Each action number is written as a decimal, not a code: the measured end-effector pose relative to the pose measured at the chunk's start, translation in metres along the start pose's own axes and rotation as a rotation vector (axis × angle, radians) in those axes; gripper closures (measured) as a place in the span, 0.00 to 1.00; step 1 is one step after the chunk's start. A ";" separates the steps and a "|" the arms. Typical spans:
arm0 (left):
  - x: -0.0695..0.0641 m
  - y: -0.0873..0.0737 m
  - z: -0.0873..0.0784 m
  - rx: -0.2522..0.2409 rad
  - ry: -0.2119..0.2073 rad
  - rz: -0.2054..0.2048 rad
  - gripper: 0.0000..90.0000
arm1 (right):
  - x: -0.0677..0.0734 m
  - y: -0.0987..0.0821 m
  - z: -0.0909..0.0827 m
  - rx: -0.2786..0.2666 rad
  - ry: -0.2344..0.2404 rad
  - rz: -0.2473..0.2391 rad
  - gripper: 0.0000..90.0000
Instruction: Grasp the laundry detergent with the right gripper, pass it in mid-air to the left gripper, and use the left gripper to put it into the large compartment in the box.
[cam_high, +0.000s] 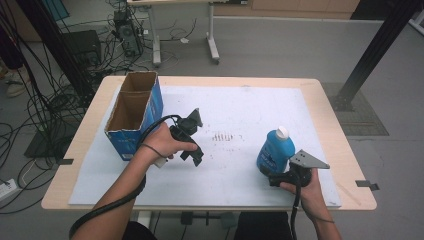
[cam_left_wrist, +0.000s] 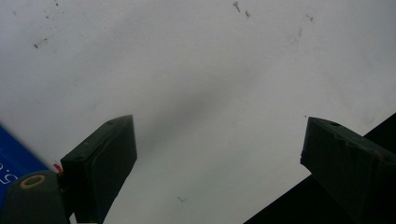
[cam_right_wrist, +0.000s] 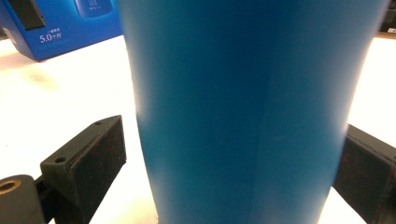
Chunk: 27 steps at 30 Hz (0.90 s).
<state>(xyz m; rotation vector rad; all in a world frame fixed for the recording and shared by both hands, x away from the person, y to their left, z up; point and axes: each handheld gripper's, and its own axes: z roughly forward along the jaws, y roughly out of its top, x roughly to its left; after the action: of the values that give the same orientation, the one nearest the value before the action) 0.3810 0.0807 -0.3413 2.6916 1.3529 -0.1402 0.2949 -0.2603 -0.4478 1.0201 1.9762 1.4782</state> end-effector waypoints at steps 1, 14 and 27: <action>0.000 0.000 0.000 0.000 0.002 0.000 0.12 | 0.000 0.000 0.000 -0.005 0.000 0.002 0.05; -0.001 0.001 0.001 0.001 0.000 0.001 0.12 | 0.002 0.001 0.000 -0.044 -0.009 -0.010 0.11; -0.001 0.001 0.000 0.002 0.000 -0.001 0.12 | 0.002 0.001 0.000 -0.070 -0.024 -0.009 0.27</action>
<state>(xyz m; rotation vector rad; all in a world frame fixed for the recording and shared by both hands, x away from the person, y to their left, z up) 0.3815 0.0795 -0.3415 2.6924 1.3541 -0.1416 0.2939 -0.2584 -0.4468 0.9934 1.8967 1.5122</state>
